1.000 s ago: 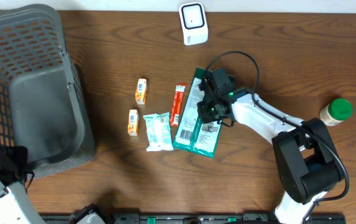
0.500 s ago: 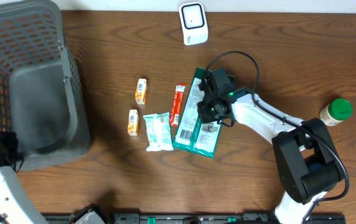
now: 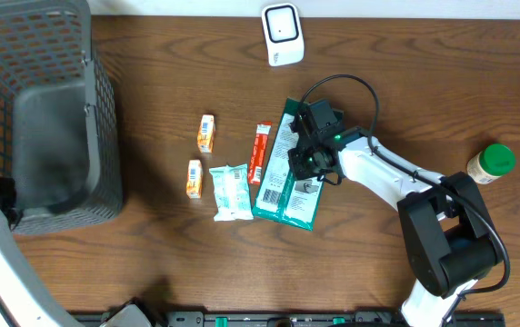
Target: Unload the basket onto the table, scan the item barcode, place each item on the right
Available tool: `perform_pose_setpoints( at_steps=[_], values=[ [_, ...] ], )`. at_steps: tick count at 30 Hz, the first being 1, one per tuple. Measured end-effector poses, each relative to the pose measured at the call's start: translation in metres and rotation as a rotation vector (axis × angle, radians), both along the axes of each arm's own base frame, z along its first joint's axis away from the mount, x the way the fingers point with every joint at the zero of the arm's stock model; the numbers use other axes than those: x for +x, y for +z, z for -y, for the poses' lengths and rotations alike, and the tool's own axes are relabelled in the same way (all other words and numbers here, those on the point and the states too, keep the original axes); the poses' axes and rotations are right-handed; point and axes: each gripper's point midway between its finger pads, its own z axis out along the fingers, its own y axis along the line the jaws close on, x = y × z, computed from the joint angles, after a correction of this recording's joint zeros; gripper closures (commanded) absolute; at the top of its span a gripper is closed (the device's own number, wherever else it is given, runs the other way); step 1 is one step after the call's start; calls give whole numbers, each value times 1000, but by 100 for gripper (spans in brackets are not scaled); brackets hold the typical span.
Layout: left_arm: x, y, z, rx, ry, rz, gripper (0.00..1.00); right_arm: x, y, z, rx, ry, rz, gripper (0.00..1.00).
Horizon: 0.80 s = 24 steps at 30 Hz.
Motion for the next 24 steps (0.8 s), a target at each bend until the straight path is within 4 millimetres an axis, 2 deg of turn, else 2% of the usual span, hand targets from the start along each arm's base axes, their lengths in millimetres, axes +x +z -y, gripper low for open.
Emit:
perform_pose_setpoints(
  at_steps=[3,10,12,13,14,15,18,19,21,24],
  values=[
    [10,-14,-10,-23,-2,-36,62,0,0,0,0,0,0,91],
    [32,-7,-27,48,-47,27,57,0,0,0,0,0,0,91],
    [35,-7,-29,56,-60,29,46,0,0,0,0,0,0,90],
    [36,-7,-30,59,-65,30,36,0,0,0,0,0,0,88],
    [37,-6,-30,61,-69,32,30,0,0,0,0,0,0,84],
    [37,-6,-30,62,-81,28,24,0,0,0,0,1,1,75],
    [37,-6,-30,64,-104,16,12,0,0,-1,3,6,2,66],
    [36,-6,-29,61,-111,10,12,0,0,-1,4,6,1,60],
    [35,-5,-28,59,-121,2,10,1,1,-2,7,7,4,56],
    [37,10,-29,78,-133,20,6,1,1,-3,14,8,6,43]
  ],
)
